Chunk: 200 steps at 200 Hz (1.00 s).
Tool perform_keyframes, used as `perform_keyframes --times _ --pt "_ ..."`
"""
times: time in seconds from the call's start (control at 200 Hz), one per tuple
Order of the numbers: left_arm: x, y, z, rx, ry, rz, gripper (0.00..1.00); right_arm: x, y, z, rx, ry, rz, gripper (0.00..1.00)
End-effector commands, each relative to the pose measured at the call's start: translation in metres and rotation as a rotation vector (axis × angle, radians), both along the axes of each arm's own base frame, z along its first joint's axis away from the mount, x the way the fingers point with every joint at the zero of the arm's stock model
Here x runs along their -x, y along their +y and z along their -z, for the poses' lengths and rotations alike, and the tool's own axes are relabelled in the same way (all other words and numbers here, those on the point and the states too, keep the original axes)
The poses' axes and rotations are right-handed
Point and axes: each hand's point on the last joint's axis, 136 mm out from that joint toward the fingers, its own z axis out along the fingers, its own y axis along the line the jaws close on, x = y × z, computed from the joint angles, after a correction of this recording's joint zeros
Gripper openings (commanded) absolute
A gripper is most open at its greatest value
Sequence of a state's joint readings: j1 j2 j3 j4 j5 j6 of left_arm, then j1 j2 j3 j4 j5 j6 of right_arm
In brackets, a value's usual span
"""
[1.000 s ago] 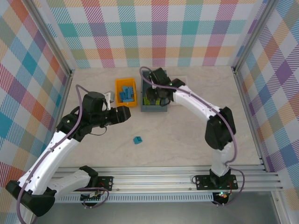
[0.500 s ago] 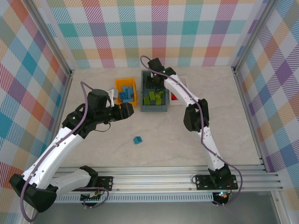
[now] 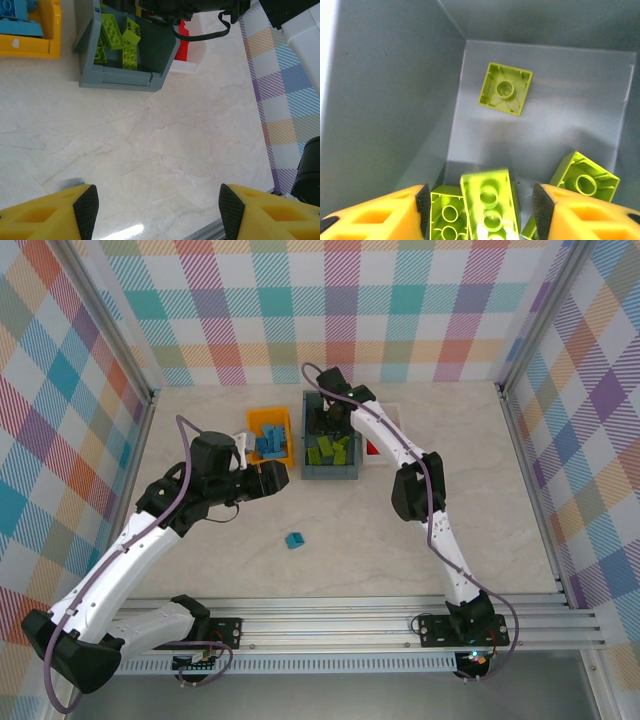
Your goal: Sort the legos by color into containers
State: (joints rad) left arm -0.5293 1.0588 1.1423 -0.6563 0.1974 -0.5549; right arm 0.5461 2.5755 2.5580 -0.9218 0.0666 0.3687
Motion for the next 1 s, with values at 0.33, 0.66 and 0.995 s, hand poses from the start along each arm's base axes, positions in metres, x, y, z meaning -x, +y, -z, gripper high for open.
perform_keyframes --times 0.33,0.66,0.995 --pt "0.029 0.018 0.093 -0.26 0.195 0.077 0.74 0.05 -0.004 -0.169 -0.075 -0.295 -0.079 0.53" --pt "0.061 -0.014 0.176 -0.582 0.09 0.461 0.84 0.235 -0.01 -0.15 -0.301 -0.272 -0.367 0.73" --pt "0.037 -0.024 0.213 -0.847 0.029 0.651 0.85 0.348 -0.051 -0.125 -0.458 -0.145 -0.406 0.79"
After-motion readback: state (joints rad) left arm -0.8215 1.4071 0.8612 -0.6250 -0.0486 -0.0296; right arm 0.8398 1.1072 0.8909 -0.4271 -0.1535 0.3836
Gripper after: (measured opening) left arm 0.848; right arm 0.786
